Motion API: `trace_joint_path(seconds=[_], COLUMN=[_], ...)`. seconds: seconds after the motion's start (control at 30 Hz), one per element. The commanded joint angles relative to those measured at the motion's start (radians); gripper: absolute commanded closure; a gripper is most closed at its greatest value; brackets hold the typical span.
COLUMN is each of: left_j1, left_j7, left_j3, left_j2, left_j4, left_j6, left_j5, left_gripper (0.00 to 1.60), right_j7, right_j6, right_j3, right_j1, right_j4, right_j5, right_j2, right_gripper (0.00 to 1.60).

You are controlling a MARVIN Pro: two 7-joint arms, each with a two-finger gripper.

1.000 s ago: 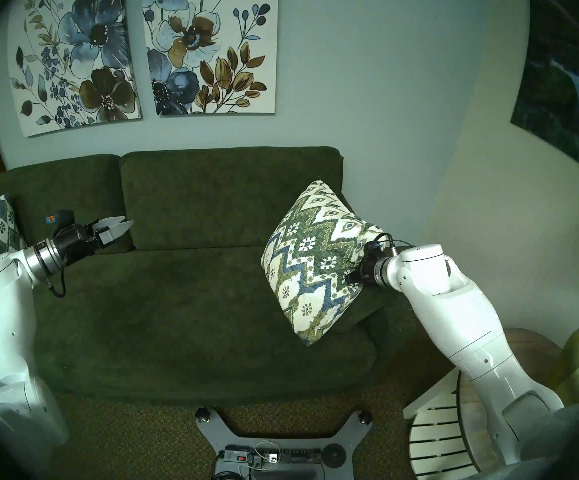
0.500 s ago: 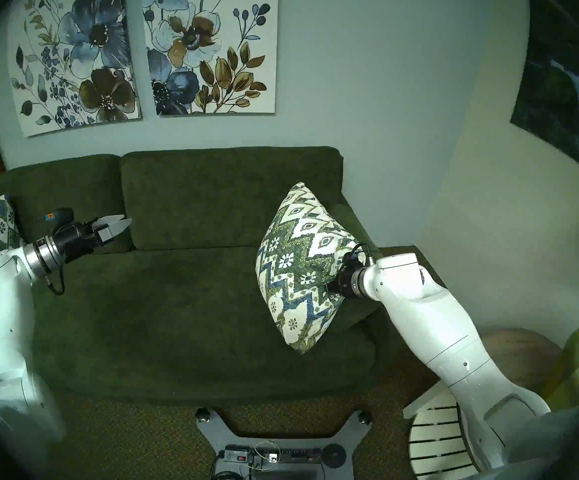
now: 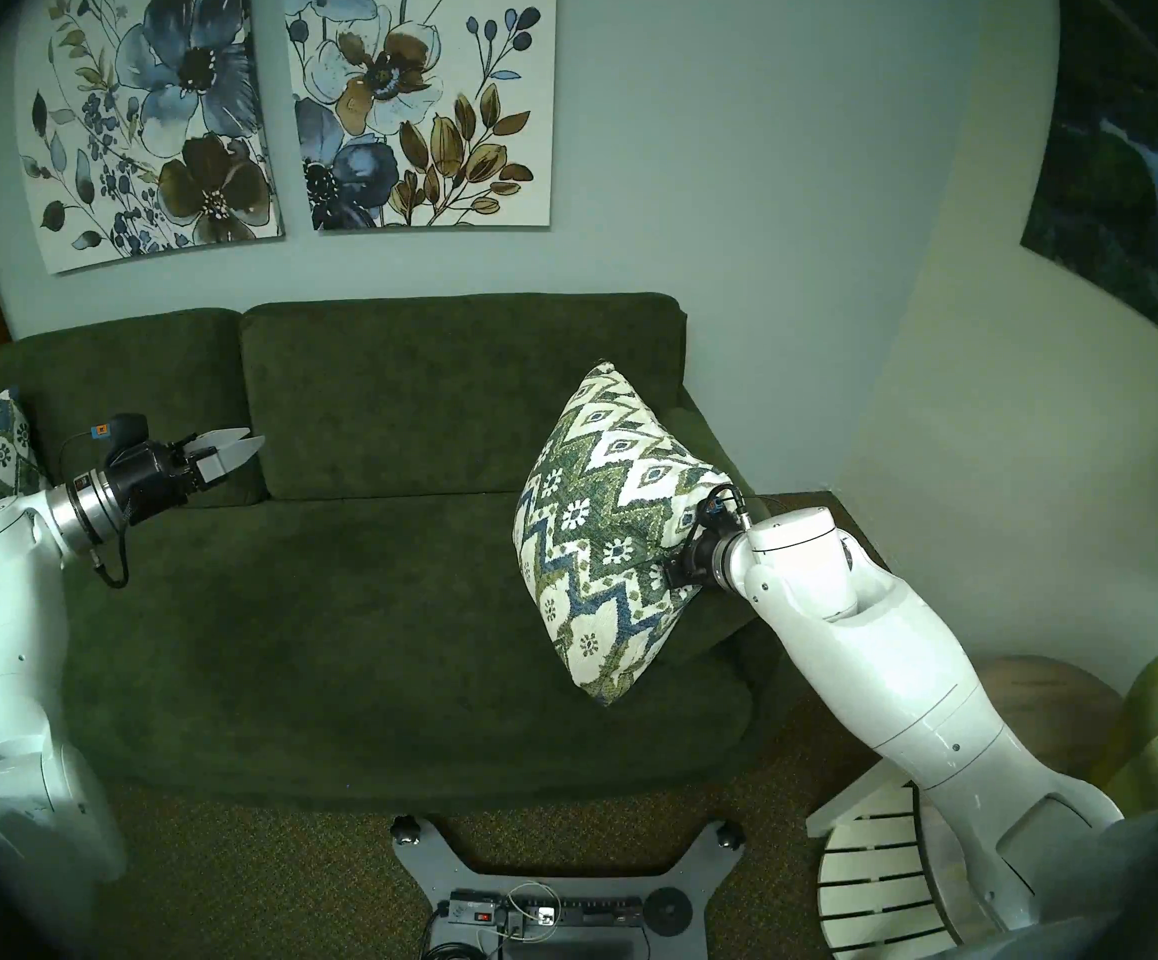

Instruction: Fix throw pillow on sofa

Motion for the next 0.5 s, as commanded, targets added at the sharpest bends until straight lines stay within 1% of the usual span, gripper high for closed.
trace_joint_path(seconds=[0.0,0.1,0.23,0.47], left_j1=[-0.013,-0.012,-0.012,-0.011], left_j7=[-0.015,-0.013,-0.012,-0.012], left_j3=[-0.004,-0.003,-0.003,-0.004], left_j2=[0.006,0.006,0.006,0.006], left_j4=[-0.008,-0.009,-0.009,-0.009], left_j6=[-0.001,-0.002,-0.003,-0.004], left_j5=[-0.011,-0.01,-0.009,-0.008], left_gripper=[0.0,0.0,0.0,0.0], right_j7=[-0.053,-0.06,-0.067,-0.071], right_j6=[0.004,0.004,0.004,0.004], right_j3=[0.062,0.088,0.123,0.187], right_j1=[-0.061,-0.079,-0.105,-0.14], right_j4=[-0.12,-0.177,-0.241,-0.348], right_j5=[-0.014,-0.009,-0.002,0.013], right_j2=[0.114,0.146,0.173,0.209], right_gripper=[0.0,0.0,0.0,0.0])
